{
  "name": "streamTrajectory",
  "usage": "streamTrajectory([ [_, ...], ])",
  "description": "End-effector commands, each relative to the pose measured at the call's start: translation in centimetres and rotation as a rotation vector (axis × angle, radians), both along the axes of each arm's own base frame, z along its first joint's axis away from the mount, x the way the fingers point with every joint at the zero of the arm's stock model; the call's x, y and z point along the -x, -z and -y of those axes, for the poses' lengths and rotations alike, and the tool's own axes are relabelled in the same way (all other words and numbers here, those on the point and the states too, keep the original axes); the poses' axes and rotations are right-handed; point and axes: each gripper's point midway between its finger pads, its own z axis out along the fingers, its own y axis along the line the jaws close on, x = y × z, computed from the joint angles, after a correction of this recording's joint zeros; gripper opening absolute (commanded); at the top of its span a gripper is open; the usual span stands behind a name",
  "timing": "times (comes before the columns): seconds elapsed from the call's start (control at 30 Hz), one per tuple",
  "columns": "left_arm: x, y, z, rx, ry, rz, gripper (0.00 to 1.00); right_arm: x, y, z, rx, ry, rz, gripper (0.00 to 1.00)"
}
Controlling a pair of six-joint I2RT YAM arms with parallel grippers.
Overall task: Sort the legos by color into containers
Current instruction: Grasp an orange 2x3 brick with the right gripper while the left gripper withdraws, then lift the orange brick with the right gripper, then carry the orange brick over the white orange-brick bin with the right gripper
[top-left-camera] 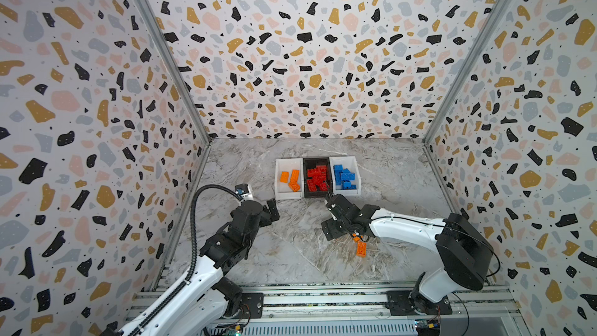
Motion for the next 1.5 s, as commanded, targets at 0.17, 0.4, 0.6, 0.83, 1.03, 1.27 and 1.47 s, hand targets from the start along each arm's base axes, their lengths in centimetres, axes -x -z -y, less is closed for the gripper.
streamTrajectory([
  [0.17, 0.6, 0.8, -0.4, 0.005, -0.002, -0.002, 1.0, -1.1, 1.8, 0.9, 0.046, -0.013, -0.052, 0.88],
  [0.4, 0.7, 0.5, -0.5, 0.012, -0.008, 0.014, 1.0, 1.0, 2.2, 1.3, 0.048, -0.012, -0.095, 0.74],
  [0.6, 0.7, 0.7, -0.3, 0.017, 0.003, 0.011, 1.0, 2.7, 2.3, 1.2, 0.064, -0.02, -0.129, 0.77],
  [0.83, 0.8, 1.0, -0.3, 0.026, 0.005, 0.007, 1.0, 3.8, 2.7, 1.9, 0.085, -0.002, -0.16, 0.79],
  [1.03, 1.1, 1.4, -0.2, 0.039, 0.008, 0.003, 1.0, 3.7, 3.7, 2.2, 0.101, 0.036, -0.164, 0.69],
  [1.27, 1.5, 1.6, 0.0, 0.069, 0.02, -0.002, 1.0, 2.5, 1.6, 1.6, 0.081, 0.057, -0.113, 0.59],
  [1.47, 2.1, 3.1, 0.6, 0.131, 0.037, -0.03, 1.0, -0.6, -4.5, -1.8, -0.019, 0.024, 0.009, 0.59],
])
